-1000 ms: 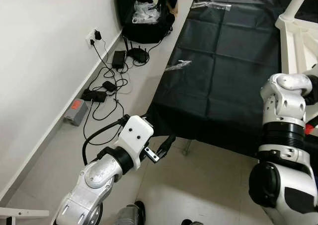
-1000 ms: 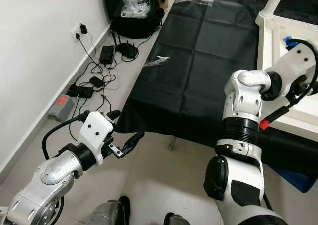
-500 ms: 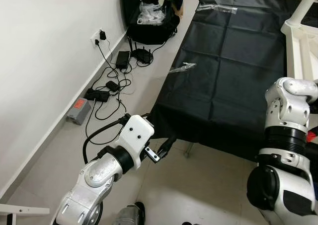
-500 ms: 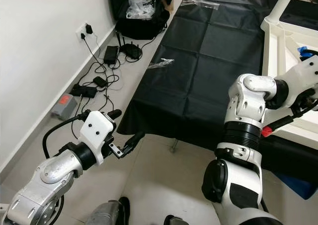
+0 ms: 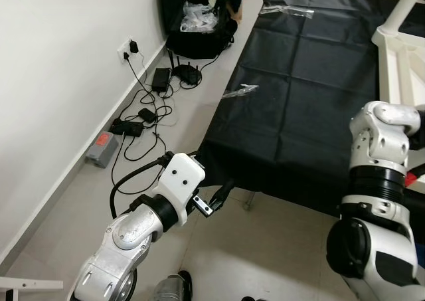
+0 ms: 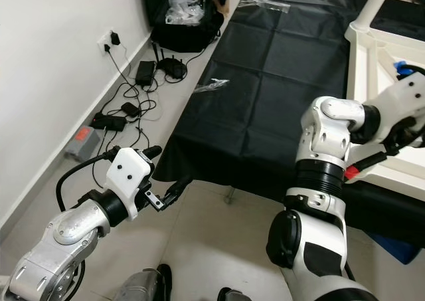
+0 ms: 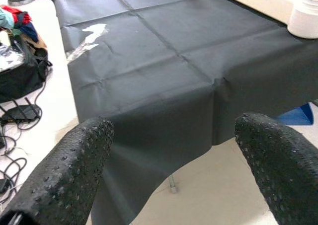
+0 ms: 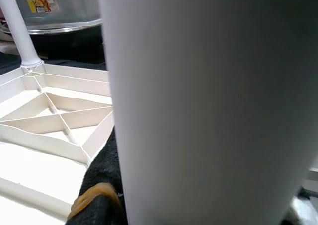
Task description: Building children table
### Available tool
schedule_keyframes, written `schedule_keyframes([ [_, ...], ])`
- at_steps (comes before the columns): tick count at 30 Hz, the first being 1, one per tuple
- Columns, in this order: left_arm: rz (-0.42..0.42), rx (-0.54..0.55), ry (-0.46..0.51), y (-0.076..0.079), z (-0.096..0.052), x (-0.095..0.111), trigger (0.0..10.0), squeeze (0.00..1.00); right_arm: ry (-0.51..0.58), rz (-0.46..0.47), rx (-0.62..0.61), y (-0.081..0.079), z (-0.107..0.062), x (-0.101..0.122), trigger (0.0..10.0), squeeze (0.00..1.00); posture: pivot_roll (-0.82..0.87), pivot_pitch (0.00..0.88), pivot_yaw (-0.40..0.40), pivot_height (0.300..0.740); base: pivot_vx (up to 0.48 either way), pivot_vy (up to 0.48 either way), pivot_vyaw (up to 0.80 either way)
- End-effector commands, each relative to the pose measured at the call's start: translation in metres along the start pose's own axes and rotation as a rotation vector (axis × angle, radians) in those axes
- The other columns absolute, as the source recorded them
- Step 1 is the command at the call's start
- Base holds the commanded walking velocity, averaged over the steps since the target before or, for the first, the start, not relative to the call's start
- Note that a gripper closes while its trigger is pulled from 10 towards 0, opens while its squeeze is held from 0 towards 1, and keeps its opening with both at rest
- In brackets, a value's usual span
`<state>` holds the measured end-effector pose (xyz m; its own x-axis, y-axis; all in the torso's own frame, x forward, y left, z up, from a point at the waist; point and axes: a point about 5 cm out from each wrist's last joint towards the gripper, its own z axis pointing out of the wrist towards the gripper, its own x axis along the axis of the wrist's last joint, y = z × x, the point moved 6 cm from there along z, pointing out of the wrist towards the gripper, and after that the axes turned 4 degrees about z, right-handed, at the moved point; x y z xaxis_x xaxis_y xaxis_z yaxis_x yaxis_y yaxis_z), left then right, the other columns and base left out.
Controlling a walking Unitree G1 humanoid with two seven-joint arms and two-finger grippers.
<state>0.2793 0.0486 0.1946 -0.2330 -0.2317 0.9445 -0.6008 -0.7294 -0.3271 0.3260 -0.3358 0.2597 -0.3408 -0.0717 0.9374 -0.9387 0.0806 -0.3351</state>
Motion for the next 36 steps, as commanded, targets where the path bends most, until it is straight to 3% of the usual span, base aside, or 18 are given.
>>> schedule_keyframes([
  [1,0.001,-0.008,-0.005,0.002,0.000,-0.002,10.0,0.00,-0.159,-0.205,-0.012,0.015,-0.006,-0.063,10.0,0.00,0.18,0.274,0.017,0.740,0.000,0.000,0.00],
  [6,0.003,-0.008,-0.004,0.002,0.000,-0.002,10.0,0.00,-0.103,-0.150,0.048,0.001,-0.011,-0.045,10.0,0.00,0.18,0.272,0.016,0.740,0.000,0.000,0.00],
  [8,0.001,-0.004,-0.004,0.001,0.000,-0.003,10.0,0.00,-0.059,-0.084,0.093,-0.009,-0.016,-0.025,10.0,0.00,0.18,0.268,0.015,0.740,0.000,0.000,0.00],
  [15,0.002,-0.007,-0.003,0.002,0.001,-0.003,10.0,0.00,0.020,0.037,0.158,-0.024,-0.027,0.016,10.0,0.00,0.17,0.261,0.020,0.740,0.000,0.000,0.00],
  [18,0.002,-0.007,-0.003,0.002,0.001,-0.003,10.0,0.00,0.027,0.056,0.169,-0.027,-0.029,0.022,10.0,0.00,0.17,0.261,0.020,0.740,0.000,0.000,0.00],
  [20,0.002,-0.010,0.000,0.003,0.002,-0.003,10.0,0.00,0.071,0.114,0.204,-0.033,-0.034,0.044,10.0,0.00,0.17,0.249,0.018,0.740,0.000,0.000,0.00],
  [21,0.002,-0.010,0.000,0.003,0.002,-0.003,10.0,0.00,0.071,0.114,0.204,-0.033,-0.034,0.044,10.0,0.00,0.17,0.249,0.018,0.740,0.000,0.000,0.00],
  [22,0.001,-0.012,0.003,0.004,0.002,-0.002,10.0,0.00,0.107,0.167,0.234,-0.039,-0.039,0.063,10.0,0.00,0.17,0.248,0.017,0.740,0.000,0.000,0.00],
  [29,0.002,-0.012,0.007,0.004,0.003,-0.002,10.0,0.00,0.116,0.198,0.268,-0.043,-0.043,0.075,10.0,0.00,0.17,0.239,0.017,0.740,0.000,0.000,0.00],
  [36,0.005,-0.009,0.011,0.004,0.003,-0.001,10.0,0.00,0.071,0.151,0.282,-0.045,-0.043,0.060,10.0,0.00,0.17,0.232,0.015,0.740,0.000,0.000,0.00],
])
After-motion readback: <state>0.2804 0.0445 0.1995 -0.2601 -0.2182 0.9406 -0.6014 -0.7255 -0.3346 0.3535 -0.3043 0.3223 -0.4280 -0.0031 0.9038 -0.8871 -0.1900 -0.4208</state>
